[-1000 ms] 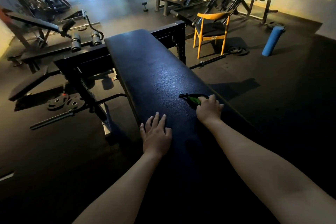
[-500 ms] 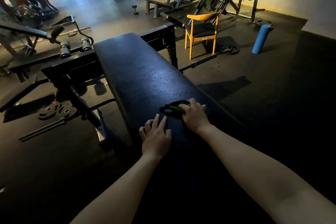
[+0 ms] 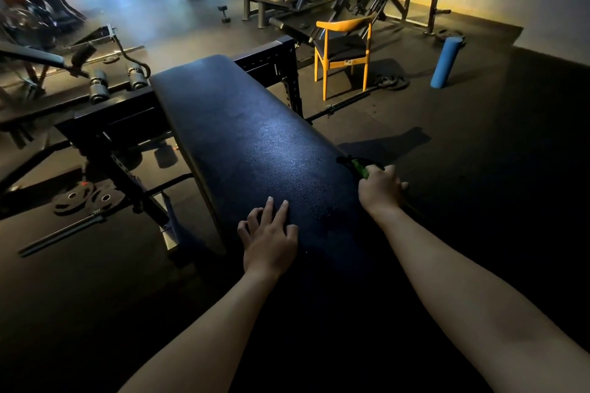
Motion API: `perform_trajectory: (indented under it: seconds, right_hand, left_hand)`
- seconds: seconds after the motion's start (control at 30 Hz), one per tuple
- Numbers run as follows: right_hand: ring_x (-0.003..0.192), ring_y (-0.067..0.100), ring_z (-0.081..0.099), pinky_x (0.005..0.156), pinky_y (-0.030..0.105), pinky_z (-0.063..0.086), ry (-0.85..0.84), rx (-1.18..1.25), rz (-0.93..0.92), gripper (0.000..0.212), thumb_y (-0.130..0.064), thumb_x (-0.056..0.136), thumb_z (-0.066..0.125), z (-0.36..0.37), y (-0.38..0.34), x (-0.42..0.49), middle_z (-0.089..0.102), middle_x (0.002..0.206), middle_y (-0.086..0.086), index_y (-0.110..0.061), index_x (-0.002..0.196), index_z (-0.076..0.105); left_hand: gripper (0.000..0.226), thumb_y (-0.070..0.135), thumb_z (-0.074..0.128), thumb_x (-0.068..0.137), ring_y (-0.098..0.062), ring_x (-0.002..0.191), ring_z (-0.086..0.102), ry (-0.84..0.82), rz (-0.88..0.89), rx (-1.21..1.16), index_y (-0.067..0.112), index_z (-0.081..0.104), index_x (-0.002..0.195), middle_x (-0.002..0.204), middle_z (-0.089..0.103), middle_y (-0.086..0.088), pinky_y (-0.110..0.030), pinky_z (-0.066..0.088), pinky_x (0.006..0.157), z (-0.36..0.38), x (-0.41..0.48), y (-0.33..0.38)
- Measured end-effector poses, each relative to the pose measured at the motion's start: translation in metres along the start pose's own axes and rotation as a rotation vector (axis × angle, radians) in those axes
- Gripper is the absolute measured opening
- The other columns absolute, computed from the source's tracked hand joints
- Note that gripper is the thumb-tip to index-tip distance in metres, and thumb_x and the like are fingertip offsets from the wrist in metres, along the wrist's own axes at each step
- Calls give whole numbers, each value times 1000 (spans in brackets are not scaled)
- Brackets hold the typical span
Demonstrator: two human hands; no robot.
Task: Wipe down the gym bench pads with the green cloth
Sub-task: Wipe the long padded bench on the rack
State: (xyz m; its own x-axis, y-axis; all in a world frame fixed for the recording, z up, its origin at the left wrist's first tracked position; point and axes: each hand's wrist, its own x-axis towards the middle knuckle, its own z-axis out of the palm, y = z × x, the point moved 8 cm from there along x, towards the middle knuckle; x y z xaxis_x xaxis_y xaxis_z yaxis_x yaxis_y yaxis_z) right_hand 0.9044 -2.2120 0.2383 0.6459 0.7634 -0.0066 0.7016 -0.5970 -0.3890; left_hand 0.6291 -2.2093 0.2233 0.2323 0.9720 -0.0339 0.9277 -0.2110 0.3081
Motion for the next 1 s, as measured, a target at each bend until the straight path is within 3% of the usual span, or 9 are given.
perform_trajectory:
  seconds: [0.13, 0.4, 0.47, 0.57, 0.67, 0.73, 0.87, 1.0]
  right_hand:
    - [106, 39, 57, 102, 47, 33, -40, 66, -85, 31, -19, 90, 49, 15, -36, -31, 51, 121, 18, -15, 118, 62]
    - [113, 30, 55, 100, 38, 31, -215, 101, -473, 37, -28, 94, 54, 37, -100, -81, 51, 126, 10, -28, 131, 60]
    - [115, 31, 53, 100, 38, 30, -135, 86, -422, 40, -25, 92, 55, 23, -85, -63, 49, 128, 10, -28, 131, 59]
    - [121, 35, 47, 103, 46, 28, 7, 35, -159, 40, -23, 91, 53, -1, -31, -28, 46, 132, 13, -24, 131, 55]
    - [129, 37, 36, 107, 54, 23, -66, -57, 32, 45, -47, 95, 49, -3, 12, -18, 41, 138, 15, -20, 131, 51]
    - [129, 37, 35, 108, 54, 22, -80, -94, 27, 52, -53, 92, 49, -3, 15, -22, 41, 138, 17, -17, 130, 52]
    - [115, 36, 48, 104, 48, 29, -56, -97, -64, 35, -32, 91, 51, 1, -11, -34, 51, 125, 17, -13, 119, 59]
    - [111, 34, 54, 100, 42, 33, -72, -17, -163, 31, -32, 91, 54, 16, -49, -61, 55, 119, 14, -15, 116, 62]
  left_hand:
    - [57, 43, 35, 98, -18, 146, 12, 4, 6, 11, 41, 25, 155, 167, 13, 7, -48, 3, 119, 0, 0, 1]
    - [57, 44, 37, 98, -18, 146, 13, -7, 46, 52, 43, 25, 154, 167, 12, 9, -47, 5, 118, 1, -1, 1]
    - [57, 43, 37, 98, -18, 146, 13, -3, 57, 52, 43, 26, 154, 167, 13, 8, -47, 5, 118, 1, -1, 1]
    - [57, 43, 37, 98, -18, 146, 13, 2, 71, 51, 42, 27, 154, 167, 14, 7, -48, 4, 118, 1, -2, 2]
    - [58, 44, 33, 97, -18, 145, 13, 0, 89, 78, 41, 26, 154, 167, 14, 6, -48, 4, 118, 2, -1, 3]
    - [60, 46, 28, 95, -17, 145, 13, -6, 96, 77, 40, 25, 154, 167, 13, 6, -48, 3, 117, 3, -1, 4]
    - [57, 45, 32, 99, -17, 146, 13, -2, 107, 86, 39, 25, 155, 167, 12, 6, -47, 3, 117, 3, -1, 5]
    - [56, 45, 35, 99, -18, 146, 14, 3, 104, 96, 39, 25, 154, 167, 13, 5, -48, 5, 117, 2, -1, 6]
